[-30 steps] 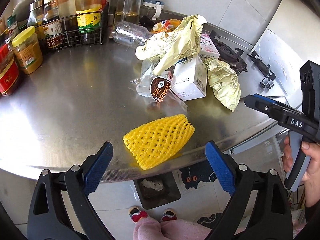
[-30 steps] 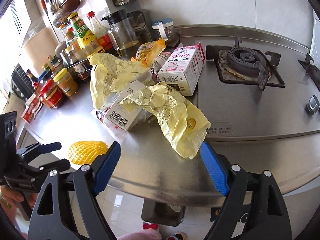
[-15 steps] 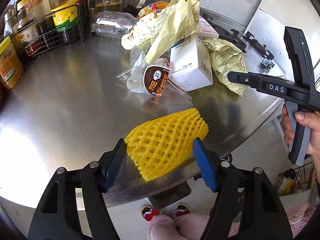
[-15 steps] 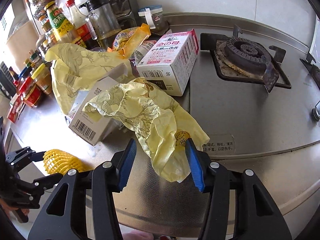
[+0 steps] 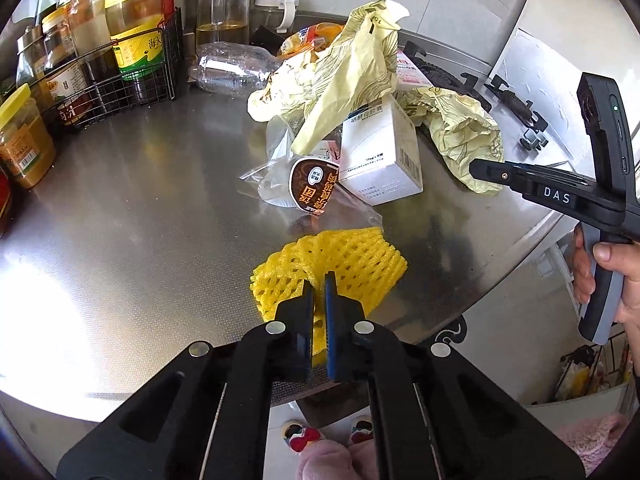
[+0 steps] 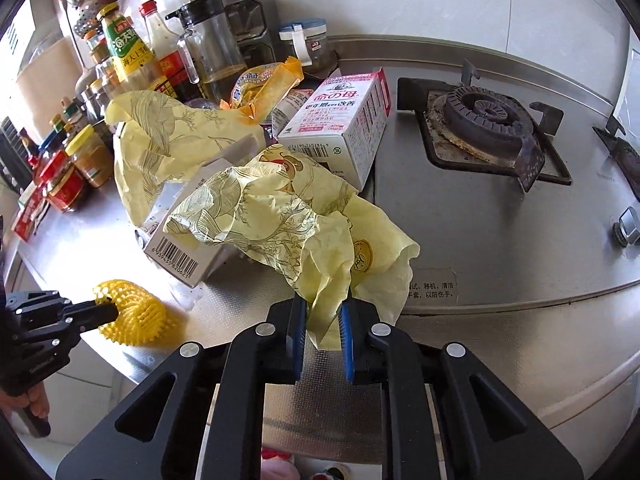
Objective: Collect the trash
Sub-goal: 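Drop the foam net into the bin with the left gripper while the right gripper drops a yellow bag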
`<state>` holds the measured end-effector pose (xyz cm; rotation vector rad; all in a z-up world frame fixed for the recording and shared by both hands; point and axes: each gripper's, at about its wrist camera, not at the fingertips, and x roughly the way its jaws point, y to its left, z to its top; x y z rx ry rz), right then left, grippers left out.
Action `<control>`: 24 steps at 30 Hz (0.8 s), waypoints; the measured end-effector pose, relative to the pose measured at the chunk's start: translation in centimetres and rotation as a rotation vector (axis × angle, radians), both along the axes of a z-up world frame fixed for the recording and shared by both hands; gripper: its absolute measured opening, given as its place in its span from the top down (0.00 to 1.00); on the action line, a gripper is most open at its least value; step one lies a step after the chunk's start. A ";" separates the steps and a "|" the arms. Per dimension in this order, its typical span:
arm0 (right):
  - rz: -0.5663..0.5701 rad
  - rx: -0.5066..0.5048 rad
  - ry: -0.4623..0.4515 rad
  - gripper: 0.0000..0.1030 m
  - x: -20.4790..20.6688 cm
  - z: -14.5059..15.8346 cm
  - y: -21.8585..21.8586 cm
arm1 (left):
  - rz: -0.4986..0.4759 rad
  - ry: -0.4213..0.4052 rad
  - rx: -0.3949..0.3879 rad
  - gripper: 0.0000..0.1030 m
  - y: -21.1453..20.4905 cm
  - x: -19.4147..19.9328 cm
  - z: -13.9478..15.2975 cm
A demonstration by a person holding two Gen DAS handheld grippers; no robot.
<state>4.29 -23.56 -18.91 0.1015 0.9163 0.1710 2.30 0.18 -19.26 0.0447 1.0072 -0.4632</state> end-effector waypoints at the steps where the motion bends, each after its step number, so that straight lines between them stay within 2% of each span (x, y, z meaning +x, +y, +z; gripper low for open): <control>1: 0.000 0.001 -0.007 0.85 -0.3 0.3 -0.1 | 0.001 -0.007 -0.001 0.97 -0.1 -0.2 0.3; 14: 0.030 0.031 -0.050 0.85 -6.6 2.7 -0.8 | 0.018 -0.088 -0.032 0.97 -1.5 -6.1 4.6; 24: 0.100 0.057 -0.017 0.85 -13.8 1.5 -0.3 | 0.048 -0.074 -0.022 0.97 -2.2 -13.0 4.8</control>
